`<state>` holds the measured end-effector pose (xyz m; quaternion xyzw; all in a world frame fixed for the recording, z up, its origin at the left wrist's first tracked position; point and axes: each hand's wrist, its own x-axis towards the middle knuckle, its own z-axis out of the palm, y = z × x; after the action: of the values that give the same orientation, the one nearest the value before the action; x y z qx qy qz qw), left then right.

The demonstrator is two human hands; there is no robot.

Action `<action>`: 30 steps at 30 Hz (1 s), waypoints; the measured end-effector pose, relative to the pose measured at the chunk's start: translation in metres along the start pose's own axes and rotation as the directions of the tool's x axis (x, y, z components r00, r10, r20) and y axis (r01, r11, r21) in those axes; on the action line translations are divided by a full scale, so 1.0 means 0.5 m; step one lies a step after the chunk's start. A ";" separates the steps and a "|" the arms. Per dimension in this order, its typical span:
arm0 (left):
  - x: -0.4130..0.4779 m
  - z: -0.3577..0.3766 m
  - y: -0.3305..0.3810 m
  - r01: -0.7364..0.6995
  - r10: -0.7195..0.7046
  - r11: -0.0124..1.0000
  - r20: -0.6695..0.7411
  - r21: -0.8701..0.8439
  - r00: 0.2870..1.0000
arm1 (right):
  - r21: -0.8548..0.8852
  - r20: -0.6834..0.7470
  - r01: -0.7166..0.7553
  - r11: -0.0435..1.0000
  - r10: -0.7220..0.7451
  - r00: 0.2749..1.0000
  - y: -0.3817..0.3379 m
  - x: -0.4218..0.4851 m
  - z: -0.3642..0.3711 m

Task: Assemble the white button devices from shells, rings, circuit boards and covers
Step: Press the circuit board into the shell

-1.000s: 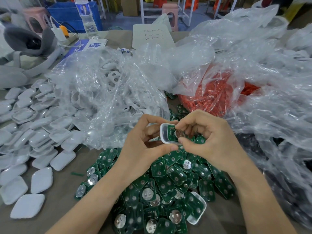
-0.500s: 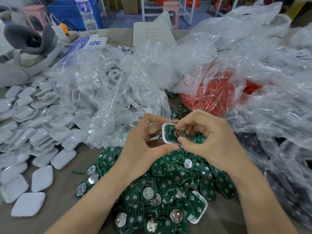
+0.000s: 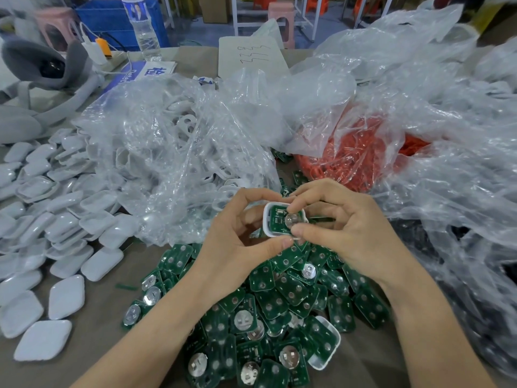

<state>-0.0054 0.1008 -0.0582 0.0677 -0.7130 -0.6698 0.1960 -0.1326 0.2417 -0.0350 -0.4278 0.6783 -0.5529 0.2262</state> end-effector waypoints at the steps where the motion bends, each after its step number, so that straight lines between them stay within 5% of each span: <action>1: 0.000 0.001 0.001 0.002 -0.002 1.000 0.005 0.014 1.000 | -0.009 0.000 -0.011 1.000 0.011 1.000 0.002 0.000 -0.001; 6: 0.003 0.000 -0.007 0.071 -0.071 0.997 -0.039 -0.002 0.997 | -0.065 -0.014 -0.002 0.998 0.001 1.000 0.004 0.000 0.005; 15: 0.009 0.000 -0.022 0.107 -0.118 0.981 -0.065 -0.160 0.991 | 0.222 -0.067 -0.184 0.957 0.203 0.977 0.005 0.002 0.013; 30: 0.007 -0.004 -0.026 0.135 -0.141 0.971 -0.015 -0.197 0.990 | 0.277 -0.005 -0.242 0.930 0.253 0.967 0.003 0.003 0.016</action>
<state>-0.0101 0.0965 -0.0700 0.1071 -0.6345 -0.7475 0.1649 -0.1276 0.2358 -0.0387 -0.2922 0.6482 -0.6170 0.3375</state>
